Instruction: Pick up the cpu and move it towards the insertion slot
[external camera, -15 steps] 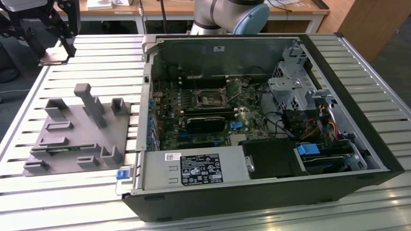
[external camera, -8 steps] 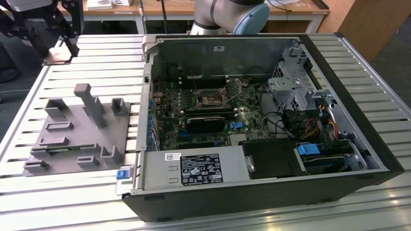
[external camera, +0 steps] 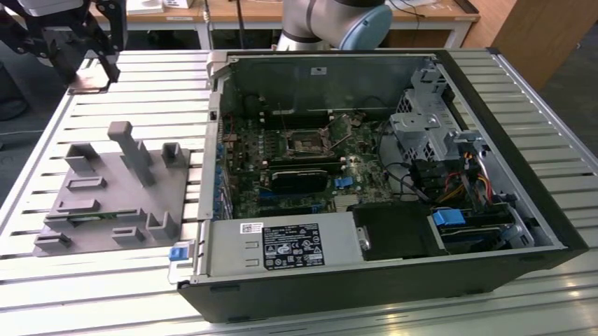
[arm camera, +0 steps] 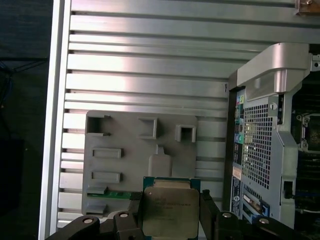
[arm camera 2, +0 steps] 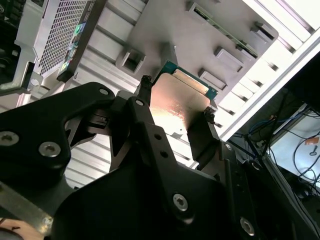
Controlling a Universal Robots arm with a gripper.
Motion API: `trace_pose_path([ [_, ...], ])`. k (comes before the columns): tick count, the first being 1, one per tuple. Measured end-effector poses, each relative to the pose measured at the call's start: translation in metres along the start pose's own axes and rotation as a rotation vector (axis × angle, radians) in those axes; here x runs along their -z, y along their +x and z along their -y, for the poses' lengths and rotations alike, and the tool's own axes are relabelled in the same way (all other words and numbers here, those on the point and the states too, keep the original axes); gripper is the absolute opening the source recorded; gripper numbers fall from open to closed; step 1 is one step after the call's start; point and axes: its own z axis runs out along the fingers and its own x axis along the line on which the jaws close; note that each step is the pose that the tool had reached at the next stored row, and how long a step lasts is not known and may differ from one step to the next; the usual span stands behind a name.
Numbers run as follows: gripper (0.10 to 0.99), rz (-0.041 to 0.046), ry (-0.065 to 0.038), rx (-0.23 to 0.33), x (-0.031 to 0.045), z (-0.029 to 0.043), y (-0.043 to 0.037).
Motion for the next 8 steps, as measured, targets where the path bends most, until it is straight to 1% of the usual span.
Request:
trace_pose_path([
  [8,0.541,0.0,0.0,0.0,0.0001,-0.0007,-0.0056],
])
